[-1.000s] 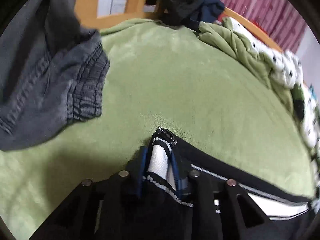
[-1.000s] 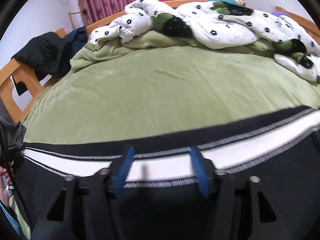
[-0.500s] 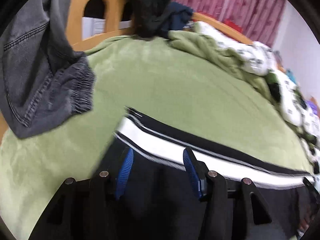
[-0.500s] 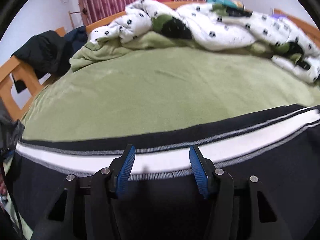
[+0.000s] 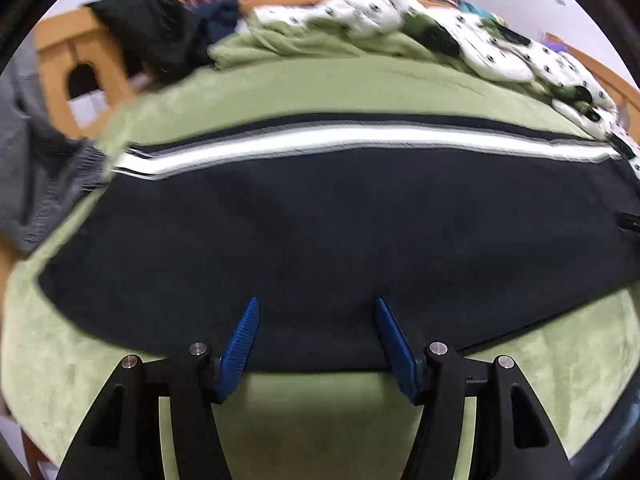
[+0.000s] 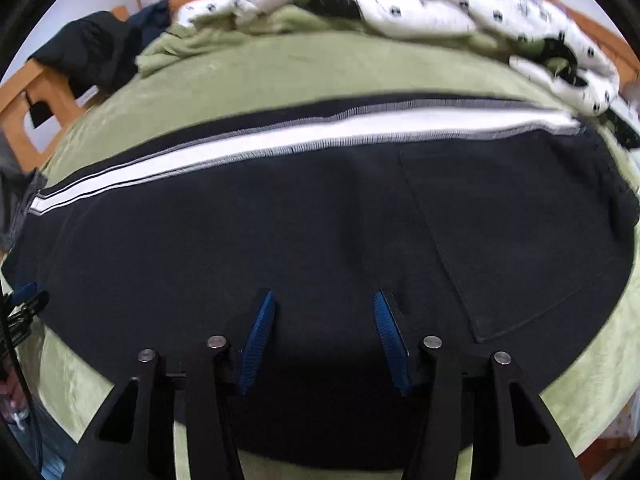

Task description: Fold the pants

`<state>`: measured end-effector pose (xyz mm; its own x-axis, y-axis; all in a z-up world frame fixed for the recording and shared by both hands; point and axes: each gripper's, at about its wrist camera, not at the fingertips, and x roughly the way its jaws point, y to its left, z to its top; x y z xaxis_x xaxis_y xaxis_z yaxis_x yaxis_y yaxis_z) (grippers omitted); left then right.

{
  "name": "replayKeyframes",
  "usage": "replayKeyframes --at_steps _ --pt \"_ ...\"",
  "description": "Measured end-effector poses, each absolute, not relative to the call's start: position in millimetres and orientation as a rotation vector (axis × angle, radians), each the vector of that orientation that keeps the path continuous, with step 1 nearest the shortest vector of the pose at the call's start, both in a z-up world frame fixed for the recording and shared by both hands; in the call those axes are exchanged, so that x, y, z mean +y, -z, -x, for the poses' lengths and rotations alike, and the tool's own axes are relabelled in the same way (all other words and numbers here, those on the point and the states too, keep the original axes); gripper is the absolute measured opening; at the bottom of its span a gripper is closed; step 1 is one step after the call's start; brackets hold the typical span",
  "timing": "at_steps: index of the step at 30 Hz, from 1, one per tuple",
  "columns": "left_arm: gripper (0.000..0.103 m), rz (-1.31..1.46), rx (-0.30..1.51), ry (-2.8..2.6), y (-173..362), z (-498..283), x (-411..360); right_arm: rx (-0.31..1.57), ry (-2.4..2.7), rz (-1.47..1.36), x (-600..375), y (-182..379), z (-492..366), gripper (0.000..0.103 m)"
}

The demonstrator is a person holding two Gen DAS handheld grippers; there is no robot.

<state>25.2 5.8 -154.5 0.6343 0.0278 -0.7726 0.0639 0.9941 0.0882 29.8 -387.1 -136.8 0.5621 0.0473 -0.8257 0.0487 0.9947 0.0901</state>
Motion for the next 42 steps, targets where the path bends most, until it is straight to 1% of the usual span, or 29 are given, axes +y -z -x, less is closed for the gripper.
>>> replayKeyframes --at_steps 2,6,9,11,13,15,20,26,28,31,33,35,38,42 --pt "0.060 -0.076 0.897 -0.070 152.9 -24.0 31.8 0.943 -0.005 -0.136 -389.8 131.2 -20.2 0.057" --pt "0.060 0.098 0.906 -0.204 151.5 -11.1 102.7 0.946 -0.011 -0.150 -383.5 128.2 -18.4 0.057" --pt "0.059 0.251 0.898 -0.238 149.7 -2.2 139.0 0.954 -0.011 -0.143 -375.6 131.0 -19.2 0.057" --pt "0.059 0.333 0.890 -0.206 152.1 0.8 152.8 1.011 0.002 -0.106 -369.4 142.5 -23.3 0.061" --pt "0.059 0.363 0.879 -0.188 151.7 3.5 156.3 1.057 0.011 -0.050 -361.2 150.9 -25.1 0.061" --pt "0.057 0.351 0.849 -0.179 148.0 6.0 153.9 1.021 -0.007 -0.017 -356.9 142.0 -21.3 0.060" --pt "0.057 0.321 0.814 -0.130 137.6 -0.7 136.9 0.884 0.001 -0.126 -383.9 111.1 -11.7 0.061" --pt "0.058 0.275 0.805 -0.062 119.0 -27.6 106.0 0.851 0.139 -0.097 -436.2 105.5 -19.5 0.061" --pt "0.060 0.256 0.799 -0.022 116.0 -32.5 90.4 0.886 0.158 -0.108 -458.2 116.3 -23.1 0.061" --pt "0.062 0.189 0.811 0.021 121.6 -38.1 61.5 1.076 0.161 -0.011 -476.0 156.3 -36.5 0.060" --pt "0.062 0.141 0.857 0.034 132.8 -45.3 44.1 1.023 0.122 0.043 -475.4 159.6 -29.4 0.060" --pt "0.062 0.103 0.908 0.036 144.8 -50.9 29.8 1.022 0.108 0.056 -475.8 153.3 -27.8 0.060" --pt "0.062 0.036 0.893 0.008 147.0 -46.8 14.1 0.943 0.115 -0.041 -486.7 137.4 -16.9 0.060" --pt "0.062 0.123 0.909 0.087 140.4 -24.5 21.7 0.864 0.106 -0.109 -490.8 124.0 -7.4 0.060"
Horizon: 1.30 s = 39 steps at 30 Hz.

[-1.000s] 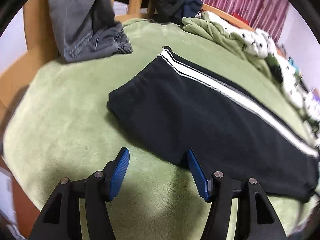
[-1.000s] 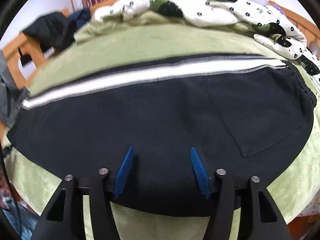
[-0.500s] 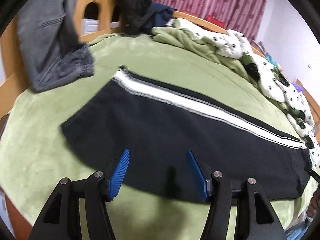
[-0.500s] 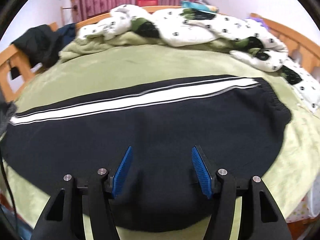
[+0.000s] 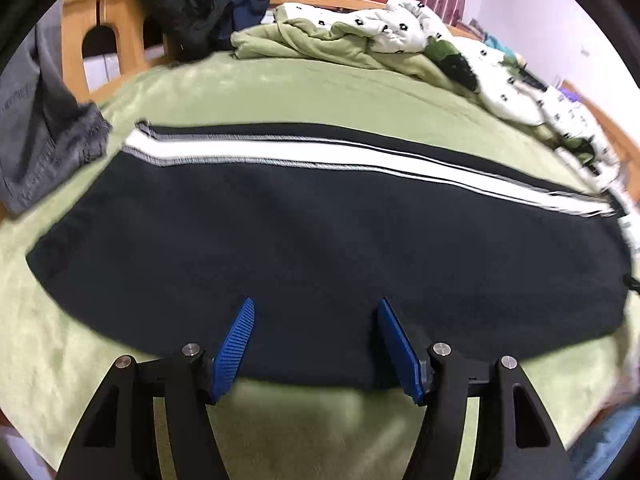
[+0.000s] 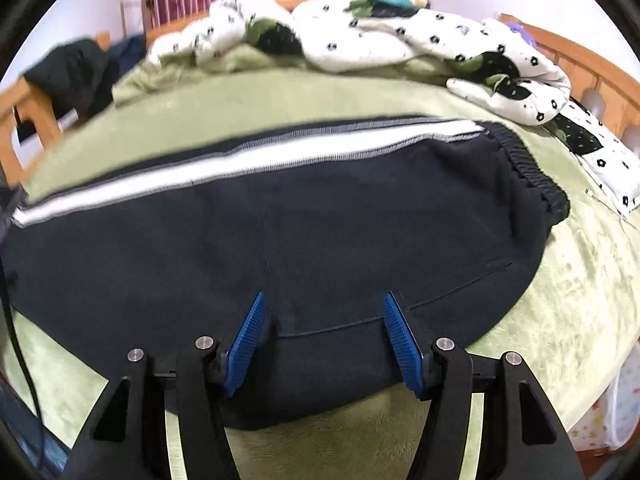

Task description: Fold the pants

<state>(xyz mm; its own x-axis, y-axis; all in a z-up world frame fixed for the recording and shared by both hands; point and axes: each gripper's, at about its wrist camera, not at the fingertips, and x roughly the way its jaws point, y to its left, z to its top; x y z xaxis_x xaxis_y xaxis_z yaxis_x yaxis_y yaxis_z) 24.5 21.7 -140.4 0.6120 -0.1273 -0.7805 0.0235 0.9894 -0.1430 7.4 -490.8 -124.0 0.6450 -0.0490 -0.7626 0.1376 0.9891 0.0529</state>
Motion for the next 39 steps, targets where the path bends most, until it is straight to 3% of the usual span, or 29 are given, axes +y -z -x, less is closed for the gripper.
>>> replayKeyframes --at_steps 6,10,21,26,27,29,33,39 --pt "0.062 0.343 0.903 0.014 148.7 21.8 73.1 0.857 0.127 -0.101 -474.5 121.1 -6.1 0.060" --pt "0.056 0.481 0.881 -0.023 159.0 38.1 112.8 0.846 0.111 -0.088 -454.0 114.6 -2.7 0.060" --pt "0.056 0.739 0.838 -0.098 170.3 -26.4 189.1 0.851 0.045 -0.187 -411.8 98.7 -9.4 0.060" --pt "0.023 0.871 0.814 -0.159 180.5 -49.3 215.4 0.878 0.033 -0.184 -395.5 105.8 -10.1 0.060" --pt "0.015 0.868 0.816 -0.164 180.0 -51.8 216.7 0.883 0.033 -0.179 -393.5 107.5 -9.0 0.060" --pt "0.012 0.831 0.817 -0.174 169.9 -53.3 213.0 0.886 0.027 -0.165 -391.3 108.2 -6.0 0.060" --pt "0.008 0.447 0.731 -0.275 103.5 -49.6 154.1 0.864 0.023 -0.167 -399.1 103.1 3.0 0.058" --pt "0.008 0.174 0.615 -0.092 17.6 -58.3 30.5 0.828 0.029 -0.183 -426.3 97.9 18.4 0.058"
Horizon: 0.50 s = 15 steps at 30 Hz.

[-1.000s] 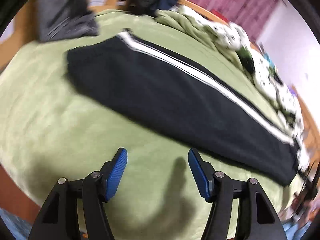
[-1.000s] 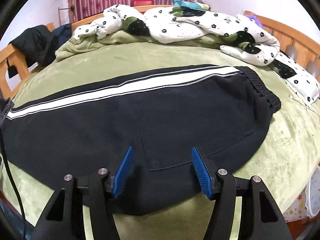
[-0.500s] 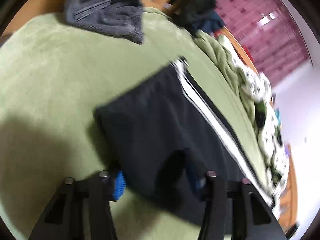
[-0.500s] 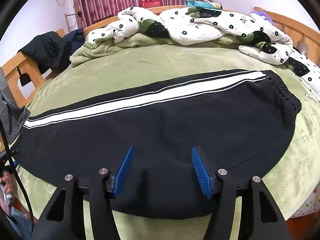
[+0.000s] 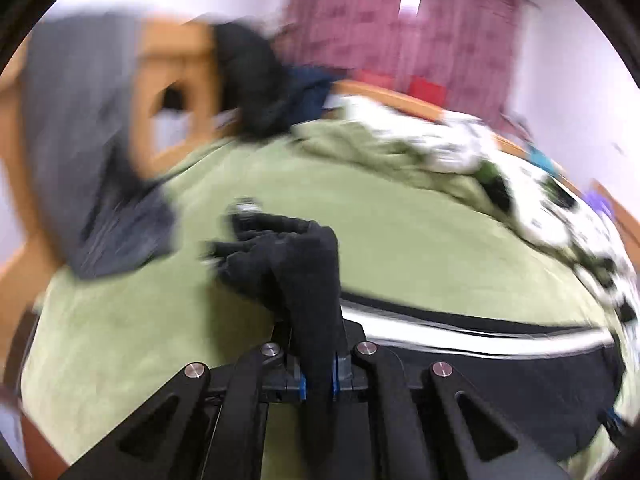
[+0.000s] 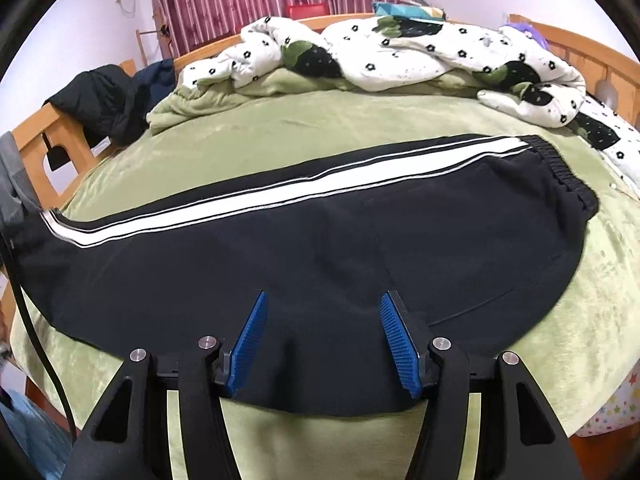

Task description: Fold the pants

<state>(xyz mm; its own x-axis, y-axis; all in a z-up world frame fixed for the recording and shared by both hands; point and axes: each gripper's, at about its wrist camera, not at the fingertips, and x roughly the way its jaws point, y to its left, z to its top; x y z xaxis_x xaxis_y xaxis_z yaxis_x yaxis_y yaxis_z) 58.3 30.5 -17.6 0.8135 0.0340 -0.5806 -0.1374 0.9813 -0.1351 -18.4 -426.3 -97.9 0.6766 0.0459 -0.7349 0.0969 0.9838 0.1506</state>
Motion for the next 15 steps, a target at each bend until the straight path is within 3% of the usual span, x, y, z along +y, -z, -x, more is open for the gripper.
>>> replayKeyframes --at_steps 5,11,15 --pt "0.008 0.044 0.642 0.179 9.4 -59.3 -106.6 0.812 0.077 -0.229 -458.3 97.7 32.4 0.058" --pt "0.008 -0.032 0.824 0.383 92.9 -51.2 -236.1 0.795 0.156 -0.292 -493.7 97.9 48.1 0.058" --pt "0.011 -0.095 0.894 0.368 137.9 -43.5 -269.9 0.797 0.154 -0.320 -498.8 99.3 50.5 0.058"
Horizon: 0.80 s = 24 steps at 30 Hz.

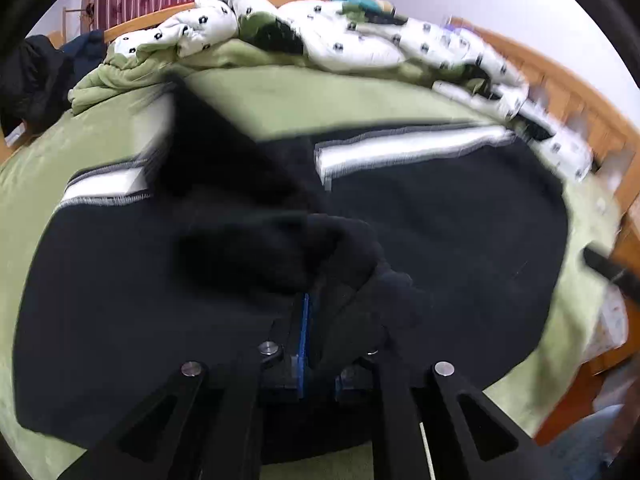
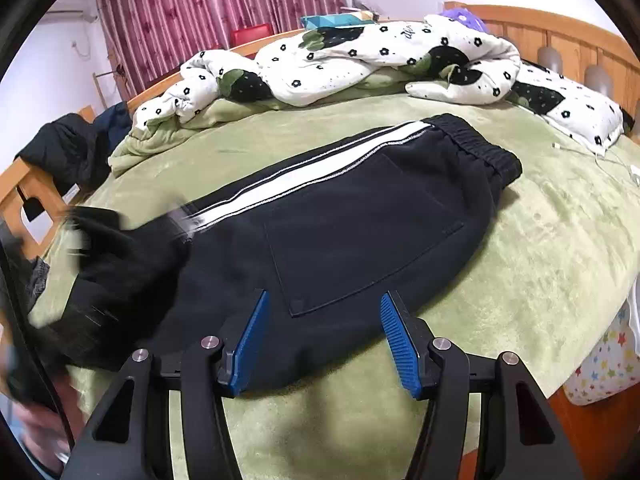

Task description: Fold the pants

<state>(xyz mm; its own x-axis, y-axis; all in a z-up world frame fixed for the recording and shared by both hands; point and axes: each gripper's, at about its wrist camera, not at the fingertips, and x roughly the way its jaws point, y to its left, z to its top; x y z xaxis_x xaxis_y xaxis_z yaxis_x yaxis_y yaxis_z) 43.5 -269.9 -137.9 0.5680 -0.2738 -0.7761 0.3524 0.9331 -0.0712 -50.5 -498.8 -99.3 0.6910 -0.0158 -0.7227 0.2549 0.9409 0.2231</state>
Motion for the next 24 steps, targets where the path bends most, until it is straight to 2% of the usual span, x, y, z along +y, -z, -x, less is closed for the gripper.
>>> replayKeyframes --at_steps 1,3,5,6,10,14,20,23,24 --pt "0.014 -0.098 0.883 0.382 137.0 -38.5 -268.8 0.799 0.151 -0.322 -497.8 99.4 50.6 0.058" --pt "0.030 -0.082 0.885 0.424 128.2 -32.1 -259.3 0.802 0.132 -0.322 -493.8 99.6 48.6 0.058" --pt "0.056 -0.074 0.881 0.426 117.1 -20.1 -238.5 0.799 0.095 -0.312 -483.6 99.3 45.7 0.058" --pt "0.061 -0.076 0.860 0.421 110.3 -13.5 -223.6 0.798 0.075 -0.311 -478.7 98.5 43.0 0.058" --pt "0.063 -0.064 0.810 0.329 102.2 -7.8 -159.6 0.818 -0.063 -0.356 -449.8 96.5 21.8 0.058" --pt "0.065 -0.012 0.840 0.239 103.8 -2.9 -89.0 0.845 -0.162 -0.380 -414.8 95.5 -4.7 0.058" --pt "0.065 0.057 0.901 0.200 135.2 5.8 -28.7 0.956 -0.171 -0.347 -372.1 120.3 -45.8 0.058" --pt "0.065 0.101 0.921 0.236 145.4 8.4 -20.3 1.036 -0.166 -0.374 -368.1 142.5 -53.4 0.047" --pt "0.065 0.108 0.925 0.243 148.3 8.7 -20.2 1.048 -0.167 -0.393 -368.0 147.2 -54.9 0.047"
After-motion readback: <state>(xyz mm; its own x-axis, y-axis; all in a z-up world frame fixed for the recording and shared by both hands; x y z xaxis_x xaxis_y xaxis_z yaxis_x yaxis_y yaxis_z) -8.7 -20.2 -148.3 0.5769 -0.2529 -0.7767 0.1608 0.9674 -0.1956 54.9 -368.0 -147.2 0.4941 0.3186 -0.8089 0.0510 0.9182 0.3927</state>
